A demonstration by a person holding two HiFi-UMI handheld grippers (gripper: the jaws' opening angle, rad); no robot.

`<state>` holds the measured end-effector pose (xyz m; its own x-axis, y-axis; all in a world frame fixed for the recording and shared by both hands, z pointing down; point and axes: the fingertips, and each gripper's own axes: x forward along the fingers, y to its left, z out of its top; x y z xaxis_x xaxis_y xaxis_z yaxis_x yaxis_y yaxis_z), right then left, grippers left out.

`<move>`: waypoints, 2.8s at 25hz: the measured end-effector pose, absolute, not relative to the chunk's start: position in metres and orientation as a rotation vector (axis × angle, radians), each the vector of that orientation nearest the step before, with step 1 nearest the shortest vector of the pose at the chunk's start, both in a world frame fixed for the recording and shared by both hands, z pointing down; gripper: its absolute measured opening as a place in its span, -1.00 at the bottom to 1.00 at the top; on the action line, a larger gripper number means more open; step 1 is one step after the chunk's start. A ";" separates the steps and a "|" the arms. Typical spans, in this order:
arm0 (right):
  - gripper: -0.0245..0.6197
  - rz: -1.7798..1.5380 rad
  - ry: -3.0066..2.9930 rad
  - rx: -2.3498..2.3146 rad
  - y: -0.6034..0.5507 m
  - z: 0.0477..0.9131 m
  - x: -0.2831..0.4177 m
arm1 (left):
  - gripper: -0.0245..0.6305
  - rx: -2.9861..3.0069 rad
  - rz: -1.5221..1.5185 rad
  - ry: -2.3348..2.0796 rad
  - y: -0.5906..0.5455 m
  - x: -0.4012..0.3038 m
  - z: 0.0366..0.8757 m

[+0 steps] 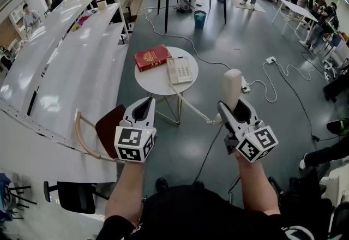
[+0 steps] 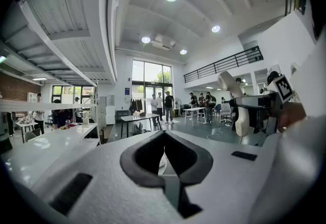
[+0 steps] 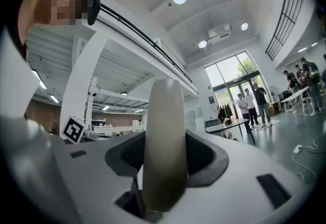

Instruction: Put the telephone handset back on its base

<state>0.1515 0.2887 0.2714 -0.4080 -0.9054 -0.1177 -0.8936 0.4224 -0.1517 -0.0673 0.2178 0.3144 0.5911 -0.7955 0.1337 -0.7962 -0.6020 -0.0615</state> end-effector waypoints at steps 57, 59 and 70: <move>-0.26 -0.355 2.587 -1.518 0.043 0.299 0.121 | -0.89 2.716 0.149 -1.340 -0.029 -0.081 0.348; -0.26 -0.373 2.587 -1.527 0.035 0.302 0.117 | -0.89 2.716 0.147 -1.329 -0.038 -0.083 0.348; -0.26 -0.474 2.556 -1.518 -0.001 0.328 0.131 | -0.89 2.716 0.231 -1.255 -0.058 -0.051 0.374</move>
<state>0.1310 -0.0009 0.3283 -0.4849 -0.8733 0.0470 -0.8322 0.4442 -0.3319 -0.0513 -0.0577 0.3736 0.6399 -0.7427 0.1975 -0.7643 -0.6418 0.0631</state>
